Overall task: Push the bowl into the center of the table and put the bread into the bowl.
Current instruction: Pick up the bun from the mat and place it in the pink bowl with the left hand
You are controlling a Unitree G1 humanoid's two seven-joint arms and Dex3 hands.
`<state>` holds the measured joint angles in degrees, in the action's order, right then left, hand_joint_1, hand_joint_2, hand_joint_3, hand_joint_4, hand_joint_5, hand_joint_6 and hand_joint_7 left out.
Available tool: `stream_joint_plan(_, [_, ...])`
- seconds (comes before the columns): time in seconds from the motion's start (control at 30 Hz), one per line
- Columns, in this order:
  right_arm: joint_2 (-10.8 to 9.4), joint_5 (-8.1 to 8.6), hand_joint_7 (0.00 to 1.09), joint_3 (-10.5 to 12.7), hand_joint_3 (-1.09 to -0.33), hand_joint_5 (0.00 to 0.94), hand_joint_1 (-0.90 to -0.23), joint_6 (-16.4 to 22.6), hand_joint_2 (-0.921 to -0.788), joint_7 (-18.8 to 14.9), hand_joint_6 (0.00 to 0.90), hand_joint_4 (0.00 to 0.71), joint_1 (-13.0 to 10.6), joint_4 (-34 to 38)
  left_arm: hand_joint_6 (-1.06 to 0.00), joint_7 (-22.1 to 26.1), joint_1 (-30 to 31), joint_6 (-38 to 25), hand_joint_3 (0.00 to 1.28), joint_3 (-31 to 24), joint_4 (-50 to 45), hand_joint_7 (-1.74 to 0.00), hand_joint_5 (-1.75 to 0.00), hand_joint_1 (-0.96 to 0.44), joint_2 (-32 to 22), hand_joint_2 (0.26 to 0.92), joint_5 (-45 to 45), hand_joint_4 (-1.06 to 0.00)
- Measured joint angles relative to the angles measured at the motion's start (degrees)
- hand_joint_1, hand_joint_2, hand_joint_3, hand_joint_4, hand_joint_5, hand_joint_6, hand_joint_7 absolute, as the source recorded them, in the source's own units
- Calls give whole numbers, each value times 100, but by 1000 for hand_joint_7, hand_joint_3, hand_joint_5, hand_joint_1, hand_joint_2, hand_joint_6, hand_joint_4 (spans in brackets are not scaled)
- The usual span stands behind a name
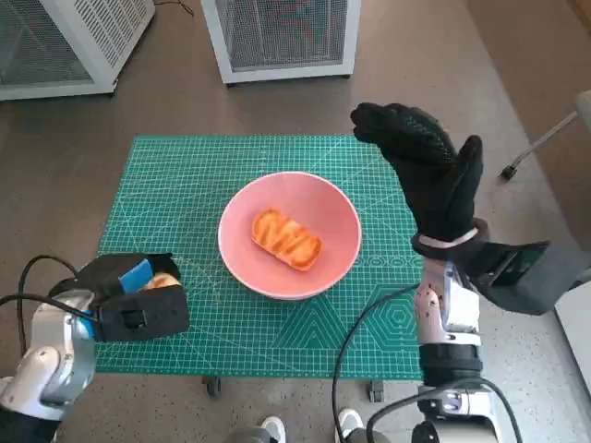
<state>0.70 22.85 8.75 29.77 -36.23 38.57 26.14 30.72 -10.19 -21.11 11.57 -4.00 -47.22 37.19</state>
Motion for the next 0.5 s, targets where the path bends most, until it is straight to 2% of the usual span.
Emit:
stream_joint_plan(0.17, [-2,-1,130,-2,-726,0,-711,5,-921,0,268,208,0,1,-615,42,32,4,81,-138,-115,-1201,-1170,2,1,919,-41,-669])
stream_joint_plan(0.5, [8,-1,131,4,-725,0,-709,16,-921,0,267,209,1,29,-623,-54,-70,173,56,-1140,-1251,-1196,-1111,3,-1,920,-465,-717])
